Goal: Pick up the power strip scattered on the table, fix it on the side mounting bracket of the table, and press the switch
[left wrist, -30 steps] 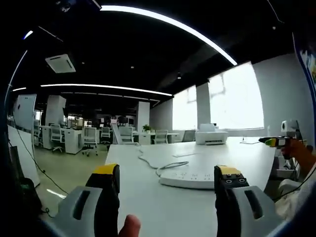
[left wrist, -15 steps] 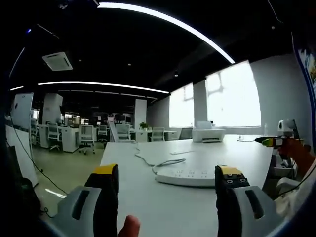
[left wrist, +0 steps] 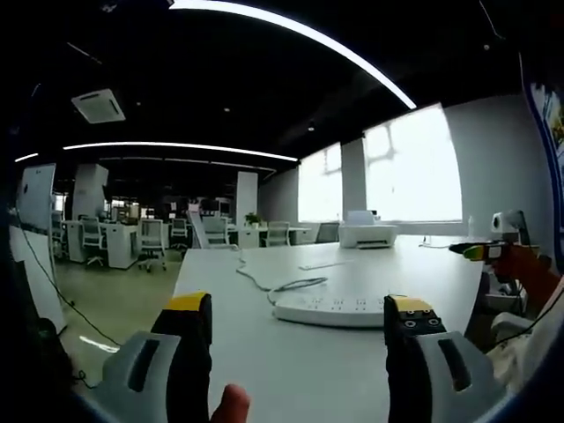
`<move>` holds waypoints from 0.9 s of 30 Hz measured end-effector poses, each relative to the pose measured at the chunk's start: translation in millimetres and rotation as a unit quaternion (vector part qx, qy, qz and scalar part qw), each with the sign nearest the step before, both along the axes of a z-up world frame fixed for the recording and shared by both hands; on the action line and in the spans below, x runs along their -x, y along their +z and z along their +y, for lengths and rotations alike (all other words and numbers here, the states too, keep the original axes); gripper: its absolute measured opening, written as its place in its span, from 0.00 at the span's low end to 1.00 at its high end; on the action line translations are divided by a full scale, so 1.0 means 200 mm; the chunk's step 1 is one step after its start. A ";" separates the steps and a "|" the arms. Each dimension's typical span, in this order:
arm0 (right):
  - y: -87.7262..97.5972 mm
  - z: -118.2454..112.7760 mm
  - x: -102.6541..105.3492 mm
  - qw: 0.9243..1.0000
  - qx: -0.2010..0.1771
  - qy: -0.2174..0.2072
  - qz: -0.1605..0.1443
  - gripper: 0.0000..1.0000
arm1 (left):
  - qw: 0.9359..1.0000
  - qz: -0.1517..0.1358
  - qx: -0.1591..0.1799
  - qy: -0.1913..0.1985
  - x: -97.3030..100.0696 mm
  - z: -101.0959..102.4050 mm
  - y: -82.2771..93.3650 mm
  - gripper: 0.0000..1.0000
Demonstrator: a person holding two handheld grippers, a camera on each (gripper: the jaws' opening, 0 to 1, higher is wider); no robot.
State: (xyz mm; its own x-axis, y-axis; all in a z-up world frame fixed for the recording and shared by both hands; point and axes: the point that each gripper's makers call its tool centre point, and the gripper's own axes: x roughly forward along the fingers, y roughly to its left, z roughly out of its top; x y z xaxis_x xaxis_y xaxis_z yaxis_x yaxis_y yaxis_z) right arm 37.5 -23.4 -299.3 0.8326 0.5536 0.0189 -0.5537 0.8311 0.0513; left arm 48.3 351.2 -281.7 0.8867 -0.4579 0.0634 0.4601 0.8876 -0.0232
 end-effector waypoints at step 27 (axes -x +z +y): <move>-0.08 0.11 -0.02 0.999 0.006 0.028 0.025 0.63 | 1.000 0.009 -0.003 -0.016 -0.01 -0.06 -0.04 0.83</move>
State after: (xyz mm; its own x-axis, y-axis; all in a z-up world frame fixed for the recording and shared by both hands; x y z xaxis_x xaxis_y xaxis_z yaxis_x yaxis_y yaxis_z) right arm 41.6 -0.7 -316.2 0.8002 0.5990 -0.0280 -0.5962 0.7997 0.0703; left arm 49.6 338.8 -289.1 0.8727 -0.4861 0.0449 0.4875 0.8727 -0.0270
